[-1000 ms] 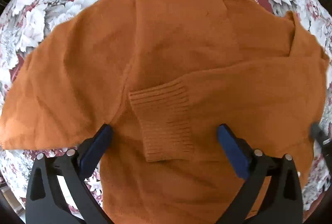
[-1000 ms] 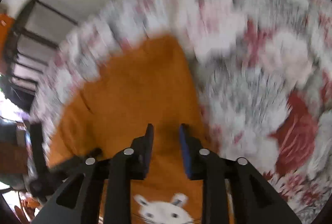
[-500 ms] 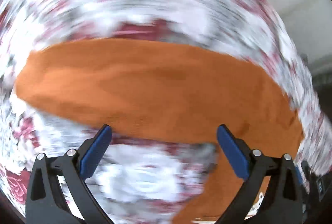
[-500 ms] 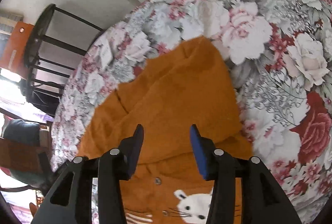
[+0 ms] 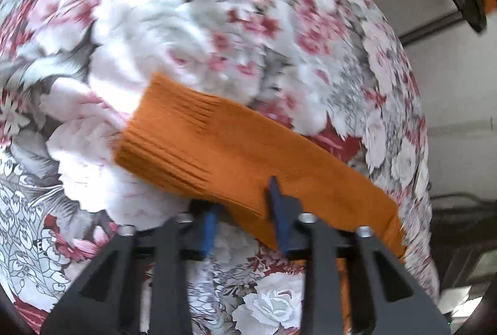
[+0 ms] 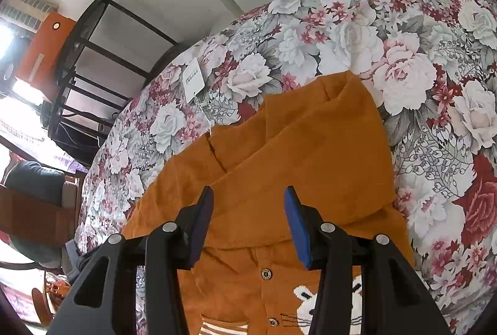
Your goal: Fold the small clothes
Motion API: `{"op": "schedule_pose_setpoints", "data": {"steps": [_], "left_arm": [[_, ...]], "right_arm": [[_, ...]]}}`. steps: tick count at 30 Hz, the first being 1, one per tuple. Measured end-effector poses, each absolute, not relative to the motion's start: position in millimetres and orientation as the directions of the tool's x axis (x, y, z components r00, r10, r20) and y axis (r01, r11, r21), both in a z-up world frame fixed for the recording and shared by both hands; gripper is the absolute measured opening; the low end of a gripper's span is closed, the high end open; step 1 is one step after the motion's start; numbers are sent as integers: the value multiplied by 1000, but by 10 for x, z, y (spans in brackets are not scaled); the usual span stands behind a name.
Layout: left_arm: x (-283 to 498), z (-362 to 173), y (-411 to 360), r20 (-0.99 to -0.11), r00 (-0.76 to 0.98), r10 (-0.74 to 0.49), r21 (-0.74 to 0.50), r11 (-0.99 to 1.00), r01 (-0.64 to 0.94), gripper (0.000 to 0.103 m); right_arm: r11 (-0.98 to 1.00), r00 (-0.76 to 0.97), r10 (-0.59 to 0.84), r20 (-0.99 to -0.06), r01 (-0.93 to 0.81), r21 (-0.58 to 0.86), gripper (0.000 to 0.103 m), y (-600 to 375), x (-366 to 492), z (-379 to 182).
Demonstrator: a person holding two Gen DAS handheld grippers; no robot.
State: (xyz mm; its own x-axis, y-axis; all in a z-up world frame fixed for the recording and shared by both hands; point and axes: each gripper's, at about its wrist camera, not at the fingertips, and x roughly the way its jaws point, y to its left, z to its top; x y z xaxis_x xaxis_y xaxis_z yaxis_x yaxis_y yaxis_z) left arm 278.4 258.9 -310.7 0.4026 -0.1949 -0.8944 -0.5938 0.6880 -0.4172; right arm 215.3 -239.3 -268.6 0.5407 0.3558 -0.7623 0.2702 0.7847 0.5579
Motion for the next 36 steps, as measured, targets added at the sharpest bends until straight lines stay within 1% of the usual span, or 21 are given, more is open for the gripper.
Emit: {"op": "schedule_pose_setpoints", "data": {"steps": [2,5,7,9,13,18,21,25,29,31,33,34,35,36], "left_arm": [[2687,-2996,2579,-888,417,-194,-427,685,-590,11],[2654,-2710,2509,-879,452,-155,-403,748,-528,10],[2676,-2510,2257,-864,481,-148,-388,804,-450,10],[2713,-2338,1944,-847,507,-162,-379,852,-361,9],[2714,-2162,1398,-822,513,-248,-401,892,-210,10],[2716,-2103,683,-809,498,-314,-392,918,-58,10],[2685,-2100,329,-806,482,-344,-389,921,5,9],[2619,-2151,-157,-812,453,-367,-367,926,92,9],[2538,-2378,-671,-842,382,-381,-331,924,191,10],[2490,-2625,-941,-877,325,-355,-289,928,235,11],[2459,-2868,-1094,-911,267,-314,-246,934,259,22],[2446,-2970,-1138,-924,242,-297,-232,936,263,25],[2433,-3079,-1167,-934,212,-287,-228,937,265,32],[2432,-3123,-1173,-937,201,-286,-229,936,266,37]], "right_arm": [[789,538,355,-764,266,554,47,-2387,2165,-2700],[780,533,368,-762,269,565,47,-2387,2174,-2722],[778,538,374,-755,261,572,47,-2395,2173,-2699],[770,546,387,-743,253,586,47,-2399,2167,-2667],[744,557,429,-711,228,628,47,-2396,2162,-2603],[704,570,489,-660,189,684,47,-2410,2130,-2513],[669,576,524,-628,177,721,47,-2470,2106,-2499],[633,579,541,-609,196,749,47,-2607,2080,-2551],[577,575,563,-594,241,781,49,-2809,2077,-2697],[554,565,568,-598,275,786,49,-2913,2081,-2808],[546,550,567,-613,307,780,50,-2963,2087,-2923],[538,539,571,-619,324,778,50,-2979,2093,-2991],[530,531,576,-621,335,779,50,-2982,2097,-3048],[518,519,586,-622,351,780,50,-2982,2110,-3127]]}}
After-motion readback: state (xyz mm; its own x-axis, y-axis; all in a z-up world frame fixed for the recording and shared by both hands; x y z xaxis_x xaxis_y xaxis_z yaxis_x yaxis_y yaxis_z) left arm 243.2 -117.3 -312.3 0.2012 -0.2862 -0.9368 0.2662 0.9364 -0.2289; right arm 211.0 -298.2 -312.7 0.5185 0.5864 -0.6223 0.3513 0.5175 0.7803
